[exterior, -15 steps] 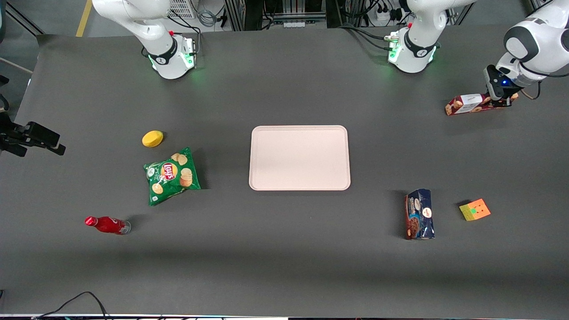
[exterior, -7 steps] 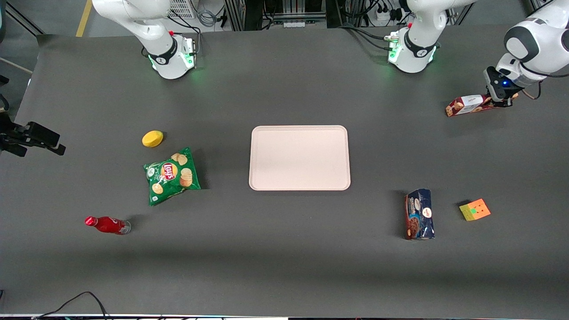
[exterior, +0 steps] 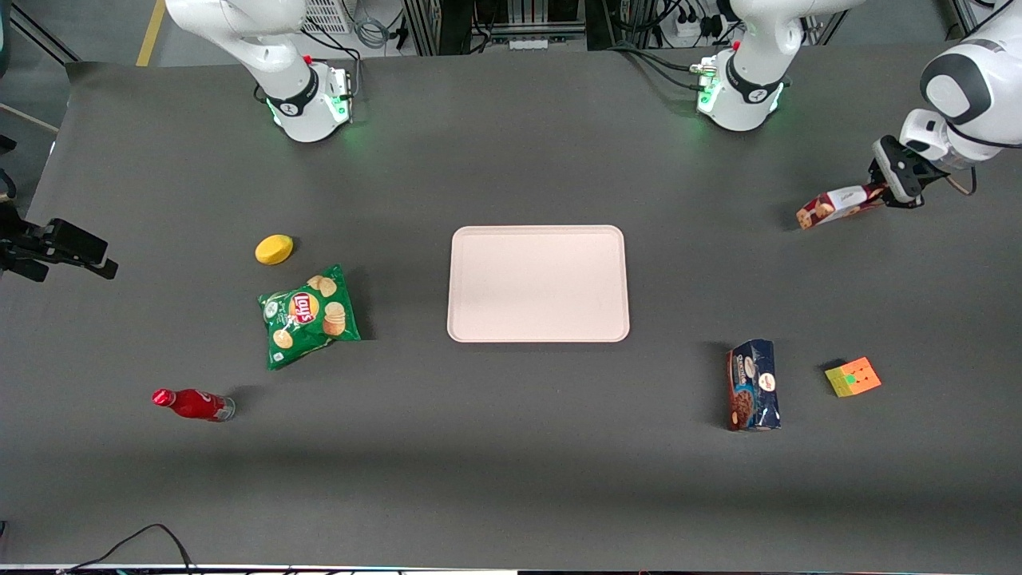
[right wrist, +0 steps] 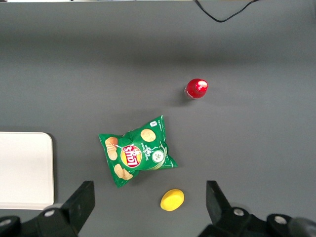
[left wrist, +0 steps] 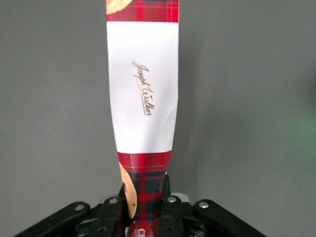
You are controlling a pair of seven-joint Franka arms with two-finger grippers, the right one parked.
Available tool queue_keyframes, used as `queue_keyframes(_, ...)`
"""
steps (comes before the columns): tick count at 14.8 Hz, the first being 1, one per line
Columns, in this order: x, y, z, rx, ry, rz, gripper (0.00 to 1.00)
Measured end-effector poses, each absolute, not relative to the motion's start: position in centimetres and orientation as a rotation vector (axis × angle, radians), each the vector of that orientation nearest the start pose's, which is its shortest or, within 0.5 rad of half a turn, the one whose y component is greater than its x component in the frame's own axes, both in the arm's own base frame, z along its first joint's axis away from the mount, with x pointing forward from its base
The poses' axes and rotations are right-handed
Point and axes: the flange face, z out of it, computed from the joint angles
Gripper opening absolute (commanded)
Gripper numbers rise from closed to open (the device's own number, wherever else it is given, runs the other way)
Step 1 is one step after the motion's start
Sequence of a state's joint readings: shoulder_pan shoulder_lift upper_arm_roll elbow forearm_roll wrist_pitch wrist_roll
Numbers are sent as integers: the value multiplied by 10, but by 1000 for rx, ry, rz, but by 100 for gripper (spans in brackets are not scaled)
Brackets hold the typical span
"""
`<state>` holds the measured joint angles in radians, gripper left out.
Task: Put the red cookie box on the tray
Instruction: 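Lift the cookie box with the left gripper and carry it toward the tray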
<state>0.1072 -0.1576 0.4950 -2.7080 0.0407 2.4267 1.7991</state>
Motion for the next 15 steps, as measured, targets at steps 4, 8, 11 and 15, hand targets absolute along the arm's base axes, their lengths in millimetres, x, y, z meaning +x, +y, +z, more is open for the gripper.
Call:
queue_keyframes(4, 393, 158, 310, -2763, 1787, -17, 0)
queue_keyframes(8, 448, 81, 363, -2861, 1568, 28, 0)
queue_keyframes(11, 471, 7, 400, -2955, 1347, 76, 0)
queue_keyframes(15, 478, -93, 434, -3141, 955, 51, 0)
